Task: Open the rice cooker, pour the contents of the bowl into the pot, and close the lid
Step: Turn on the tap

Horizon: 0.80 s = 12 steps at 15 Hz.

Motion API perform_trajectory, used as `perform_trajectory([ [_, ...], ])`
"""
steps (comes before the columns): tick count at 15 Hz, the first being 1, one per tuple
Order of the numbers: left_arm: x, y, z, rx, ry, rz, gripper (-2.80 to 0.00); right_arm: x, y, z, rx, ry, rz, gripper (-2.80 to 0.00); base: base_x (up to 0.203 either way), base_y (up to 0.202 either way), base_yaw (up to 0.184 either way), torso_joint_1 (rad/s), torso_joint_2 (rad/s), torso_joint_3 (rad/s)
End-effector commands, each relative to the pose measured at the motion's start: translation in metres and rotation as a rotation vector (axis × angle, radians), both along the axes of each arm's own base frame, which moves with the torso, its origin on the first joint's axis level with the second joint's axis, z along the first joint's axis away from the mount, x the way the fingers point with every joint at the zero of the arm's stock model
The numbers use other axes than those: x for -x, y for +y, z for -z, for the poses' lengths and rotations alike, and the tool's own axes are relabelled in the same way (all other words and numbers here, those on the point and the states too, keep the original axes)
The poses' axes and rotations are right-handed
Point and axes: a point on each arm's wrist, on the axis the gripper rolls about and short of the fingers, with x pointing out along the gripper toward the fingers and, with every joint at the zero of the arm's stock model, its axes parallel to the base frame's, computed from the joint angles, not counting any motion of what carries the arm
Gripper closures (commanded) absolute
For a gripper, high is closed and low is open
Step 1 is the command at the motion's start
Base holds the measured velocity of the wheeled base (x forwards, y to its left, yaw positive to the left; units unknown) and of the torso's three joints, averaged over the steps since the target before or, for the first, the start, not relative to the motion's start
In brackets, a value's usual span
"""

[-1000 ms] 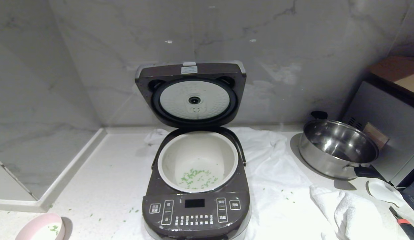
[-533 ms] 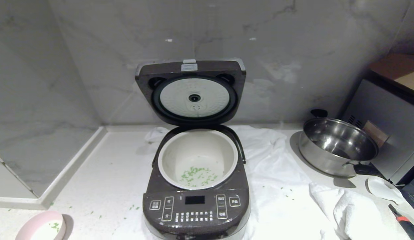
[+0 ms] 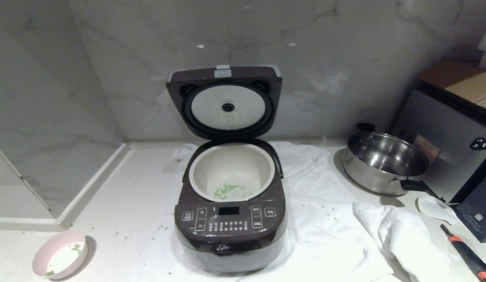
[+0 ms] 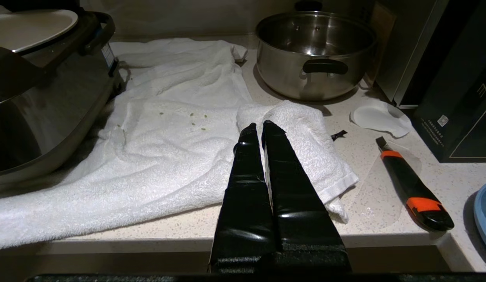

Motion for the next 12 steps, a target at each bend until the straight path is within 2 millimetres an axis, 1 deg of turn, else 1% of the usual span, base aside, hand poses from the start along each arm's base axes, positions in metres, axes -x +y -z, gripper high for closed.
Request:
perform_trajectory([
  [1,-0.0013,0.0,0.004,0.002,0.015,0.0,0.0,-0.0001,0.0,0.0003,0.0,0.001,-0.001,0.0,0.0,0.0,0.0,0.0,0.0,0.0],
  [4,-0.0013,0.0,0.004,0.002,0.015,0.0,0.0,0.0,0.0,-0.0001,0.0,-0.001,0.0,0.0,0.0,0.0,0.0,0.0,0.0,0.0],
  [5,-0.0013,0.0,0.004,0.002,0.015,0.001,0.0,0.0,0.0,-0.0001,0.0,-0.001,0.0,0.0,-0.007,-0.003,0.064,0.002,0.0,0.006],
  [7,-0.0013,0.0,0.004,0.002,0.015,0.001,0.0,0.0,0.0,0.0,0.0,0.0,-0.002,0.0,-0.005,-0.005,0.143,0.005,0.0,0.003],
  [12,-0.0013,0.0,0.0039,0.003,0.014,0.0,0.0,0.0,0.0,-0.0001,0.002,0.0,-0.002,0.0,-0.002,-0.009,0.178,0.0,0.01,0.005],
])
